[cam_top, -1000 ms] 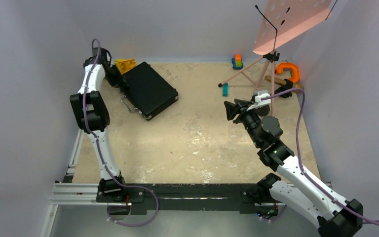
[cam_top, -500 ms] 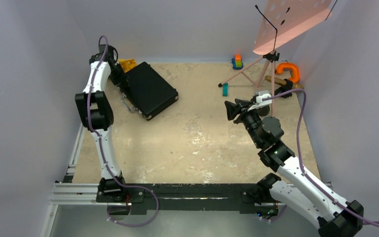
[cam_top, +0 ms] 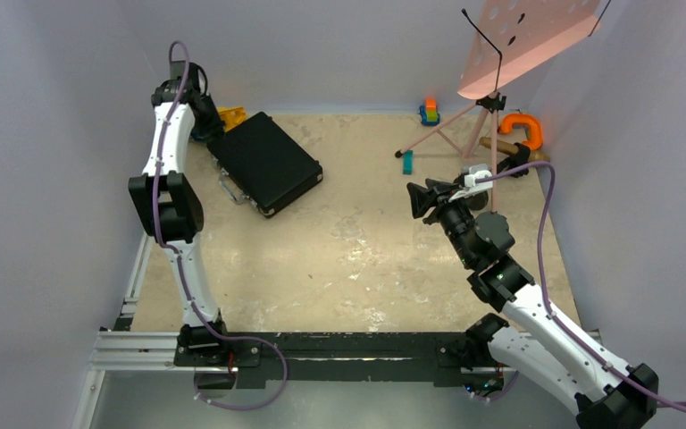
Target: Pack up texas hold em set
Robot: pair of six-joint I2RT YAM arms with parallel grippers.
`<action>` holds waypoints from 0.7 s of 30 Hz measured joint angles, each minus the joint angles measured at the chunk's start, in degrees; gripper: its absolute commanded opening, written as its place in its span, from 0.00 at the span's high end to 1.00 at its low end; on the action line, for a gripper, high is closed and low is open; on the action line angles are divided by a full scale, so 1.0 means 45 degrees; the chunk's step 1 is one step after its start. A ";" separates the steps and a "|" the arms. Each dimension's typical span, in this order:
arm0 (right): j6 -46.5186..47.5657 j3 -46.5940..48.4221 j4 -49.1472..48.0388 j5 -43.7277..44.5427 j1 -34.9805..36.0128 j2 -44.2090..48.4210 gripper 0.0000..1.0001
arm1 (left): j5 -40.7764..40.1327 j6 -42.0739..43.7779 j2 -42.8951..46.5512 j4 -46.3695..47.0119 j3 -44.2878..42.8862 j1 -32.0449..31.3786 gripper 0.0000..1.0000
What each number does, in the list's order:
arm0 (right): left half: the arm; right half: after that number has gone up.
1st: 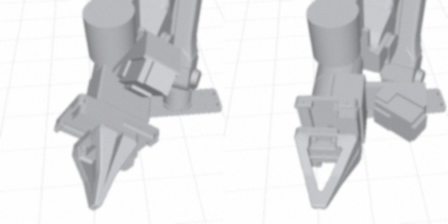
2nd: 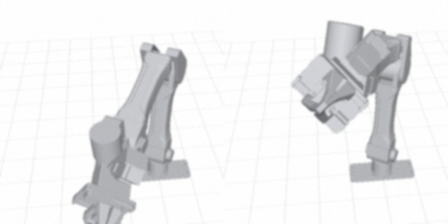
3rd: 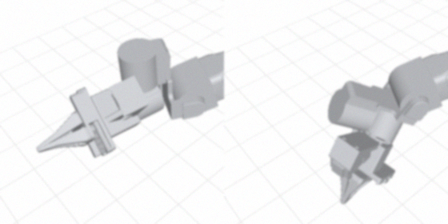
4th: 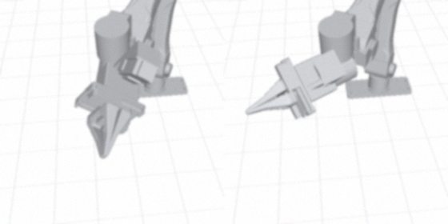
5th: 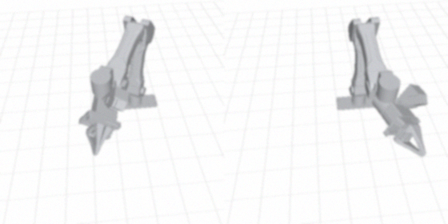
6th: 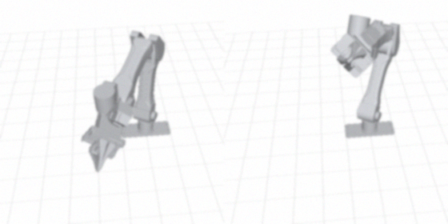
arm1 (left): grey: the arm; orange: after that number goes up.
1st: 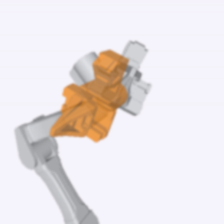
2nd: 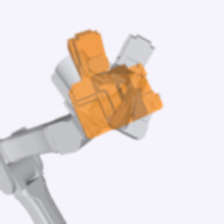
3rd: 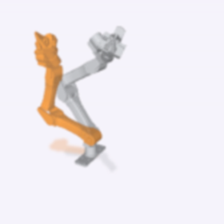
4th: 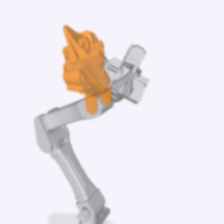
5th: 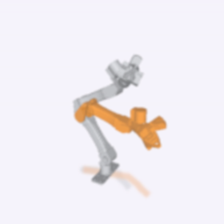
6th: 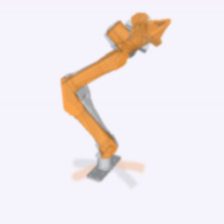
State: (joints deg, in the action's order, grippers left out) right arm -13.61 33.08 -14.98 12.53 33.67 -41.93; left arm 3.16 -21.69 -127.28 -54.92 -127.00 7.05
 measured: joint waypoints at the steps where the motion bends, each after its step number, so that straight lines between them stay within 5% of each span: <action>1: 0.0000 0.0000 0.0000 -0.0005 0.0000 0.0000 0.49 | 0.0000 -0.0005 0.0039 0.0000 -0.0058 0.0000 0.83; 15: 0.0000 -0.0005 0.0000 0.0000 0.0000 0.0005 0.49 | 0.0340 -0.0029 -0.1428 -0.0486 0.0350 0.0107 0.84; 21: 0.0000 -0.0005 0.0000 0.0000 0.0000 0.0000 0.49 | 0.0379 0.0170 -0.0753 0.0185 0.1336 0.0039 0.59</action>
State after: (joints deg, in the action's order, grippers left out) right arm -13.61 33.06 -14.98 12.53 33.67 -41.93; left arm 4.86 -20.93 -130.67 -54.08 -120.99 7.22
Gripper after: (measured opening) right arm 0.513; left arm 0.270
